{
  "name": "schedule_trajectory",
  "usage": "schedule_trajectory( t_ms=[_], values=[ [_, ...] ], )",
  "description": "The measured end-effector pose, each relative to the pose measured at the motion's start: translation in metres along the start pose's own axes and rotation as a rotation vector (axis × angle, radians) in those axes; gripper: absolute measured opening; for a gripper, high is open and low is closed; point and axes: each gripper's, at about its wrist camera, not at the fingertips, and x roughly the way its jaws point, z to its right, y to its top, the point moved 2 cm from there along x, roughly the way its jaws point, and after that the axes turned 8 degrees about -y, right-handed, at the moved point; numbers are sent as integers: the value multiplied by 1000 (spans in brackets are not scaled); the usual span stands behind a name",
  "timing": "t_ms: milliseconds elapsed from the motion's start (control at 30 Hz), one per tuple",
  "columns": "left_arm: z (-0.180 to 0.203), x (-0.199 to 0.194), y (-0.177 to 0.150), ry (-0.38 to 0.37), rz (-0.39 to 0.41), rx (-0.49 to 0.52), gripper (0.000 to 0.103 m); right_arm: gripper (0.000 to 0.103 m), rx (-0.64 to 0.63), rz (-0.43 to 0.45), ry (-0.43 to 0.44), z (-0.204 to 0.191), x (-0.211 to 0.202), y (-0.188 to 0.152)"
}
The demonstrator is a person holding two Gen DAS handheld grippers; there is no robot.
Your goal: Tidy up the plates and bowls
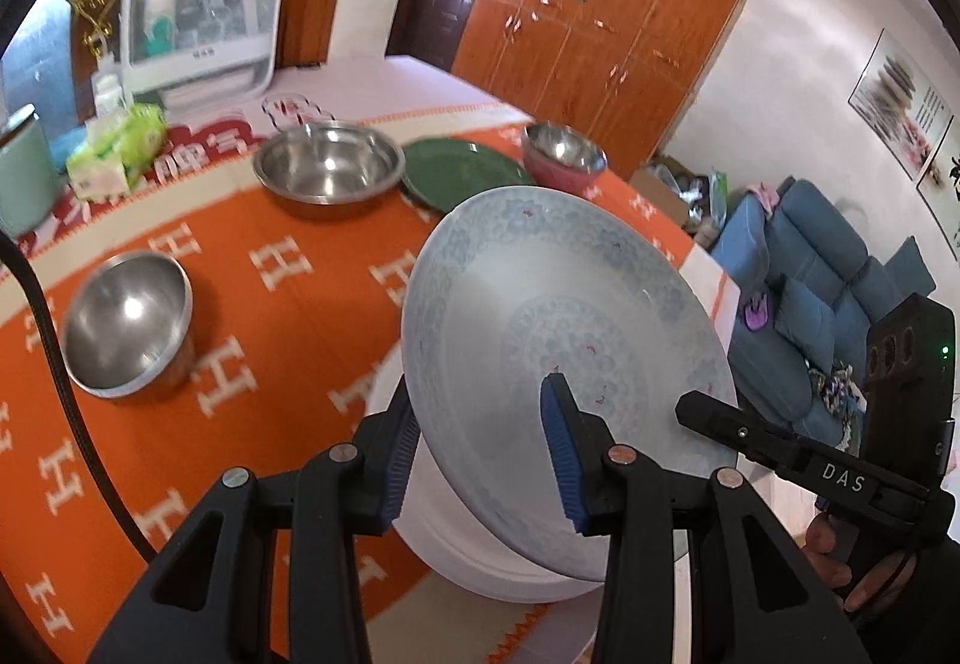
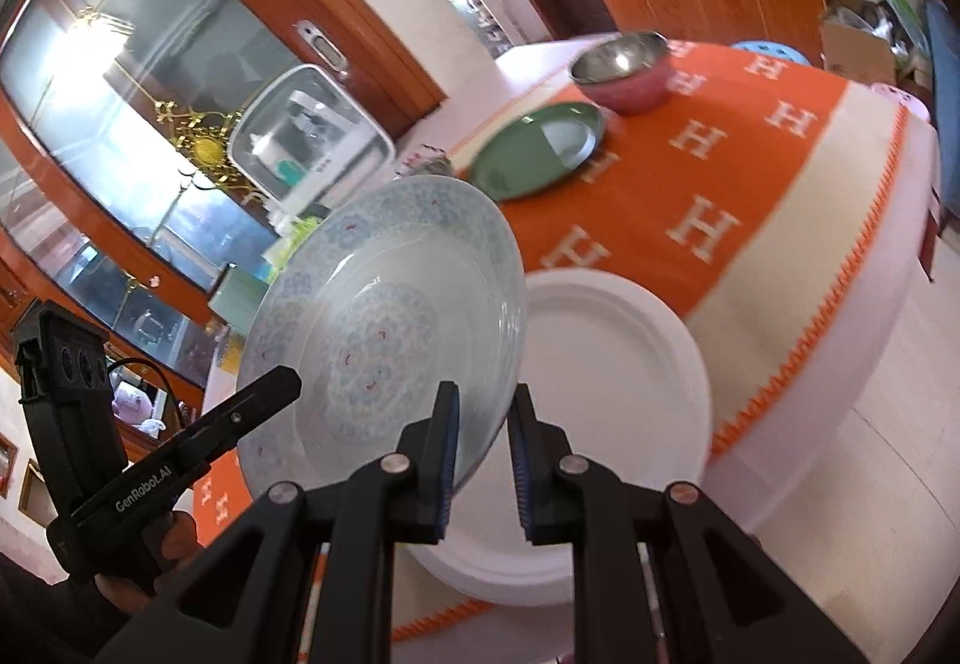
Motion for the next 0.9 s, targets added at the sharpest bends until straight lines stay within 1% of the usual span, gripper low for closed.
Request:
schedule_trajectory(
  t_ms=[300,533,767,900],
  values=[
    [5,45,-23,17,-85,-50,39,16,4,-85,-37,35,23,-10],
    [0,68,-29,83,-118,-113,39,16,-22,-159,-41,46,44,-8],
    [-5,81,-31,159,-152,-168,39,18,-44,-251,-16,53,62,-7],
    [-9,86,-34,204,-167,-208,39,19,-91,-288,7,51,68,-6]
  ],
)
